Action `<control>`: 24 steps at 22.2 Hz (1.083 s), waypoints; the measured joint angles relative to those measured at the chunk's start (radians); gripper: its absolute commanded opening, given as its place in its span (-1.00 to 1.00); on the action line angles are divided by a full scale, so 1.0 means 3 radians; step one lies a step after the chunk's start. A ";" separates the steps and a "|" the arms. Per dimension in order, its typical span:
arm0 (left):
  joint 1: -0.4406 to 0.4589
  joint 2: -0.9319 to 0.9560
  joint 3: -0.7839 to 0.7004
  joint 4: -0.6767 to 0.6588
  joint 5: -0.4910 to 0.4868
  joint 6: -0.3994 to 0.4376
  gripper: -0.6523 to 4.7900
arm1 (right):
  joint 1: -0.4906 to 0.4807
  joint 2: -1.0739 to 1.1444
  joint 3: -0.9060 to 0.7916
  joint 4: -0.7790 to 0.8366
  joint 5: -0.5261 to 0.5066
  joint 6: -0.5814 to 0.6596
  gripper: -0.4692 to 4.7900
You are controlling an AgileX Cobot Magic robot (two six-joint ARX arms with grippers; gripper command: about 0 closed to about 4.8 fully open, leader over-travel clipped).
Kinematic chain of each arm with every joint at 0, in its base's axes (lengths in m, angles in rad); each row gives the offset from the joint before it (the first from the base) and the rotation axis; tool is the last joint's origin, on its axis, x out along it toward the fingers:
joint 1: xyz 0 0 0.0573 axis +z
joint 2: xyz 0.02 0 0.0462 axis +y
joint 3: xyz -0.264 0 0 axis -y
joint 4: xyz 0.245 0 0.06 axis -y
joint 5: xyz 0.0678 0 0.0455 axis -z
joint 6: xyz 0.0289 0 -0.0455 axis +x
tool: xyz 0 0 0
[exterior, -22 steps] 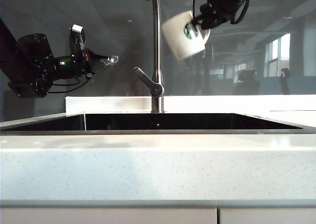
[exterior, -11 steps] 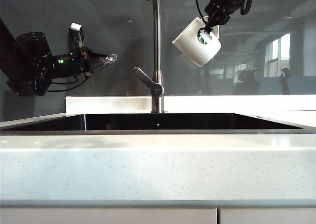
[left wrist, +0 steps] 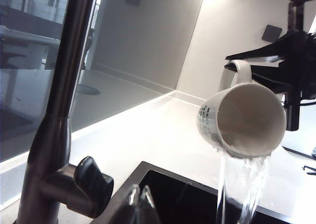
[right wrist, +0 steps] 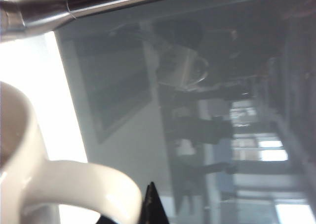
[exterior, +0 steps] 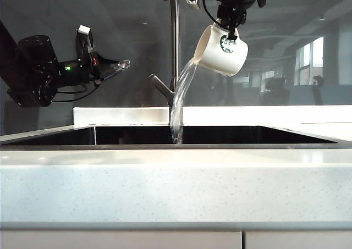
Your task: Pick up the mug next to the sink, go to the faucet to get some water, pour the water into the sink, and finally put the mug back to its place.
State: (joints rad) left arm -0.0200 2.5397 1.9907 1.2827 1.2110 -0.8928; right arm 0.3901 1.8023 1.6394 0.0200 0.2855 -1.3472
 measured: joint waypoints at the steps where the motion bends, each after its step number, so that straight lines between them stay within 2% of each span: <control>1: 0.0000 0.0000 0.0000 0.0000 0.0000 0.0000 -0.78 | 0.0009 -0.0001 0.0000 0.0017 0.0010 -0.0076 -0.82; 4: 0.0000 0.0000 0.0000 0.0000 0.0000 0.0000 -0.78 | 0.0045 -0.0005 0.0000 0.0114 0.0100 -0.0451 -0.82; 9: 0.0000 0.0000 0.0000 0.0000 0.0000 0.0000 -0.78 | 0.0100 -0.0008 0.0000 0.0141 0.0285 -0.0804 -0.83; 13: 0.0001 0.0000 0.0000 0.0000 0.0000 0.0000 -0.78 | 0.0113 -0.0008 0.0000 0.0142 0.0296 -0.0969 -0.83; 21: 0.0000 0.0000 0.0000 0.0000 0.0000 -0.0001 -0.78 | 0.0116 -0.0019 0.0001 0.0342 0.0306 -0.1586 -0.83; 24: 0.0000 0.0001 0.0000 -0.0001 0.0000 -0.0001 -0.78 | 0.0130 -0.0051 0.0000 0.0338 0.0308 -0.1675 -0.83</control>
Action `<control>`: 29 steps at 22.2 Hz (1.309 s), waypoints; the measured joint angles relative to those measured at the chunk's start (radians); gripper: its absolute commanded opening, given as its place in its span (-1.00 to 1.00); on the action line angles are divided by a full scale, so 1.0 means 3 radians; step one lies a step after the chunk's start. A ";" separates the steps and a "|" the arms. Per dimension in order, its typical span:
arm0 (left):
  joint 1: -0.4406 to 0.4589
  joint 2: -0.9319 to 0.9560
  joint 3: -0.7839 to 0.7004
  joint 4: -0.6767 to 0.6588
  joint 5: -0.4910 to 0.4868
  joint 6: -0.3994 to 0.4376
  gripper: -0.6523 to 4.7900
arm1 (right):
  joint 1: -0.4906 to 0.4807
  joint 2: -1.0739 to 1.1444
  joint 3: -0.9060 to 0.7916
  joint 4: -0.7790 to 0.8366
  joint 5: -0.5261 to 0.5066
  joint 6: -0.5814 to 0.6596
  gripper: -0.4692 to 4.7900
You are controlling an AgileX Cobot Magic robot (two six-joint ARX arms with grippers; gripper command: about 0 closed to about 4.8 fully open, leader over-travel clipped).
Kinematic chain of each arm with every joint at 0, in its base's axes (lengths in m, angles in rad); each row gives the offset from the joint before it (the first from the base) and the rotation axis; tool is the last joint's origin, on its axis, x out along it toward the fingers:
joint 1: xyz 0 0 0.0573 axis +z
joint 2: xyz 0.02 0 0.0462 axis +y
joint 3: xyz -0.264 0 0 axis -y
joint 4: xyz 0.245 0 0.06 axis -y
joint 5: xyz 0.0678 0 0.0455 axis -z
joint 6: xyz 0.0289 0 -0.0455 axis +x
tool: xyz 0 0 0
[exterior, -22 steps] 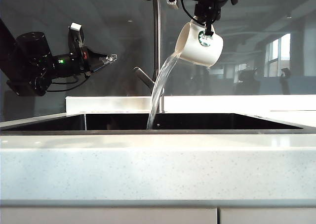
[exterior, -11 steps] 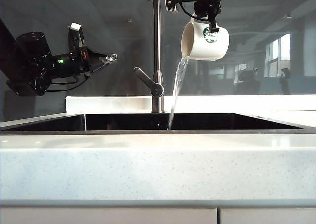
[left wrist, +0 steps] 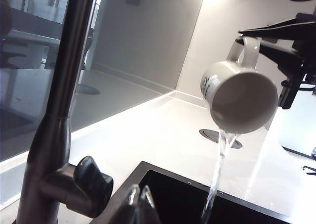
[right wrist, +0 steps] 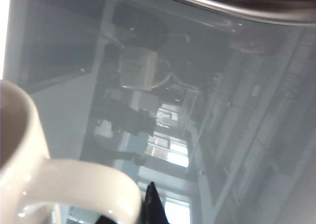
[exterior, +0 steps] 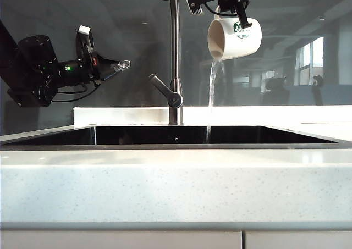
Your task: Pick up the mug next to the sink, go to the faucet to get some water, pour the water into the sink, and finally put the mug back to its place.
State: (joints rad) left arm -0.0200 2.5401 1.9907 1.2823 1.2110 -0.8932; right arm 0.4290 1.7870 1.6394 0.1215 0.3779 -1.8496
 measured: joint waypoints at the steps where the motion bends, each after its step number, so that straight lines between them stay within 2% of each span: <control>1: 0.0000 0.0000 0.0000 0.0000 0.0000 0.0000 -0.78 | 0.0009 -0.0009 0.0001 0.0008 0.0003 -0.0013 -0.83; 15: 0.0000 0.0000 0.0000 -0.0047 0.0001 -0.0005 -0.78 | 0.0136 -0.0052 0.0001 0.0024 0.0013 -0.0173 -0.83; 21: -0.0001 0.0000 0.0003 -0.0048 0.0001 -0.0005 -0.78 | 0.0135 -0.0100 0.0001 -0.0001 0.0078 -0.0080 -0.83; 23: -0.0001 0.0000 0.0003 -0.0050 0.0001 -0.0005 -0.78 | 0.0140 -0.0100 0.0001 -0.0005 0.0224 0.0516 -0.83; 25: -0.0001 0.0000 0.0003 -0.0070 0.0001 -0.0005 -0.78 | 0.0135 -0.0159 0.0001 -0.0118 0.0516 0.1689 -0.83; 27: -0.0001 0.0000 0.0003 -0.0084 0.0001 -0.0005 -0.78 | 0.0084 -0.0282 0.0001 -0.0429 0.0520 0.2401 -0.83; 28: -0.0001 0.0000 0.0003 -0.0088 0.0001 -0.0005 -0.78 | 0.0014 -0.0402 0.0004 -0.0724 0.0407 0.2978 -0.83; 29: -0.0001 0.0000 0.0003 -0.0088 0.0001 -0.0005 -0.78 | -0.0047 -0.0459 0.0009 -0.0881 0.0305 0.3286 -0.83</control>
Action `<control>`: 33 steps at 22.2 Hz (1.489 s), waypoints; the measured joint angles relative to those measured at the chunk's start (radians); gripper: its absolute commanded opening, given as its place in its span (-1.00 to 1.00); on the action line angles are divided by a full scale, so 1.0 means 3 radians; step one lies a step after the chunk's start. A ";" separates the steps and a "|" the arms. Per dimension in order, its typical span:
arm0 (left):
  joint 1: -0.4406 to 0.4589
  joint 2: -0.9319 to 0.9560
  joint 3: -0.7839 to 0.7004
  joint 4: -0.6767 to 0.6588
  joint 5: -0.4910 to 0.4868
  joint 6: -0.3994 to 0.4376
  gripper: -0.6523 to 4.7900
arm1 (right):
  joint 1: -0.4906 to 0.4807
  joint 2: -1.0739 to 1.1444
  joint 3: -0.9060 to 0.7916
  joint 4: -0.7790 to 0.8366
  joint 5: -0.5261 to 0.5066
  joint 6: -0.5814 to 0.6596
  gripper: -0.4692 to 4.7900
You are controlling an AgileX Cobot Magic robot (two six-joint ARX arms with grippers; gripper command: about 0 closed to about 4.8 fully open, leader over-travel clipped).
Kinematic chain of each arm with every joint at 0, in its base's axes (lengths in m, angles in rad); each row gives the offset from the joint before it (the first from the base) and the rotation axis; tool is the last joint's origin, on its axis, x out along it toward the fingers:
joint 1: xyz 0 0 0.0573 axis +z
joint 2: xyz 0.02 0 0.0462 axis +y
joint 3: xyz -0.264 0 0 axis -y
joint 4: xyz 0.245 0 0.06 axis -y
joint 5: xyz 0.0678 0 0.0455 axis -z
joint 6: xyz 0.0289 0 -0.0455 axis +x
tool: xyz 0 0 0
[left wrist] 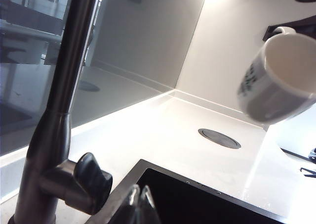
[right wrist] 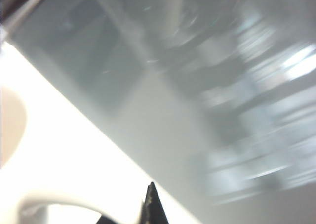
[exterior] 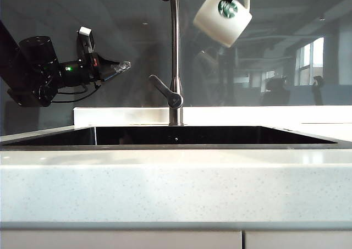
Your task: Pick up the mug next to the sink, go to the faucet to get some water, pour the water into the sink, and finally put the mug back to its place.
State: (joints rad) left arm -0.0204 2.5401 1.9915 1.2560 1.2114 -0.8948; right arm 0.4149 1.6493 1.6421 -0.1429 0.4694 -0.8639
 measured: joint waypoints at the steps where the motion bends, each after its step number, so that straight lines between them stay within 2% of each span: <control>1: 0.0000 0.0000 0.0000 0.0000 0.0000 0.0000 -0.78 | -0.0158 -0.0086 0.0004 -0.0278 -0.0240 0.0516 -0.83; 3: 0.0001 0.0000 0.0000 -0.0004 0.0000 0.0000 -0.78 | -0.0422 -0.0282 -0.0239 -0.0435 -0.0570 0.1063 -0.83; 5: 0.0001 0.0000 0.0000 -0.0011 0.0000 0.0000 -0.78 | -0.0573 -0.0459 -0.0506 -0.0467 -0.0682 0.1288 -0.83; 6: -0.0003 0.0000 0.0000 -0.0036 0.0000 0.0000 -0.78 | -0.0724 -0.0688 -0.0855 -0.0383 -0.0781 0.1467 -0.83; 14: 0.0001 0.0000 0.0000 -0.0066 0.0000 -0.0001 -0.78 | -0.1350 -0.1563 -0.2475 0.0528 -0.1165 0.2014 -0.83; 18: 0.0004 0.0000 0.0000 -0.0070 0.0000 0.0000 -0.78 | -0.1617 -0.1726 -0.3026 0.0787 -0.1267 0.2173 -0.83; 19: 0.0003 0.0000 0.0000 -0.0070 0.0000 0.0000 -0.78 | -0.1755 -0.1745 -0.3246 0.1007 -0.1390 0.2202 -0.83; 26: 0.0001 0.0000 -0.0005 -0.0072 0.0000 0.0000 -0.78 | -0.2078 -0.1652 -0.3574 0.1554 -0.1756 0.2218 -0.83; 30: 0.0001 0.0000 -0.0005 -0.0074 0.0000 -0.0001 -0.78 | -0.2179 -0.1395 -0.3708 0.2088 -0.1893 0.2218 -0.83; 33: -0.0004 0.0000 -0.0005 -0.0074 0.0000 0.0000 -0.78 | -0.2181 -0.1158 -0.3709 0.2179 -0.1961 0.2219 -0.83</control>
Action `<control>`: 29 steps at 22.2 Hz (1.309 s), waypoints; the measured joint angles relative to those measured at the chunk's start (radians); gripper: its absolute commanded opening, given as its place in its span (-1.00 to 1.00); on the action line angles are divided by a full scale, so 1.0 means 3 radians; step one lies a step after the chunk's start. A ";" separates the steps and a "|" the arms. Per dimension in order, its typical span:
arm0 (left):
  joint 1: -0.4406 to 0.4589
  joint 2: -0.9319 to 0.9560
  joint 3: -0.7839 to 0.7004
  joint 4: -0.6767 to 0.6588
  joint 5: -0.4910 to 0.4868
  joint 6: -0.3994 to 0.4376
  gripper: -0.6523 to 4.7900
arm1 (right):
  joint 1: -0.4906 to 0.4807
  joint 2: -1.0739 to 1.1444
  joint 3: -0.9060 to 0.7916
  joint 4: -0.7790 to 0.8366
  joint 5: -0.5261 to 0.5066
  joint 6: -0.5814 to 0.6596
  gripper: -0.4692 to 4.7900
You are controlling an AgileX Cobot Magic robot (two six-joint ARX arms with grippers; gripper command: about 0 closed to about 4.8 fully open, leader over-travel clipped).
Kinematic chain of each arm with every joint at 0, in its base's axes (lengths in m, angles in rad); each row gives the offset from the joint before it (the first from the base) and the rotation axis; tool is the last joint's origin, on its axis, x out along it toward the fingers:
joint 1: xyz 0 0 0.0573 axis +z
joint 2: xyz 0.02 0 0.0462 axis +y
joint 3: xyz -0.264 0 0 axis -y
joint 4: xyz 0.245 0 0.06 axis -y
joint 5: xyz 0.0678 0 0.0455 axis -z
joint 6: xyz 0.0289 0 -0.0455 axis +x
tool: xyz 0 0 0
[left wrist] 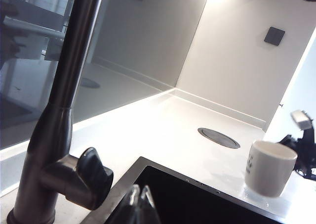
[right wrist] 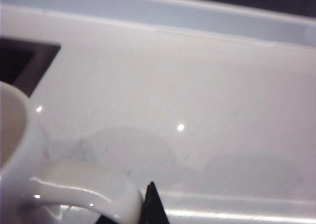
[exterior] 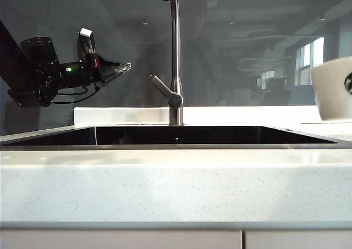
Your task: Pick up the mug next to the sink, go to the faucet to get some water, pour the water into the sink, and finally put the mug back to its place.
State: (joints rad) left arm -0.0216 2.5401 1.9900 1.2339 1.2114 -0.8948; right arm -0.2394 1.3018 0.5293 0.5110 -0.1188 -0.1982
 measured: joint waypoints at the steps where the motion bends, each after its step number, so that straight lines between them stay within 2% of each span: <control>1: 0.0000 0.0000 0.0000 0.0000 0.0000 0.0000 -0.78 | 0.0000 0.0056 -0.0003 -0.0001 -0.0046 0.0000 -0.83; 6: -0.0001 0.0000 0.0001 0.0000 0.0000 -0.0001 -0.78 | 0.0003 0.0214 -0.0004 0.0095 -0.0192 0.0000 -0.83; 29: -0.0003 0.0000 0.0006 0.0000 0.0000 0.0000 -0.78 | 0.0001 0.0354 -0.0004 0.0285 -0.0175 0.0000 -0.82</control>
State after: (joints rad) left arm -0.0223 2.5401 1.9919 1.2339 1.2114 -0.8948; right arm -0.2390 1.4078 0.5282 0.5964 -0.1715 -0.1982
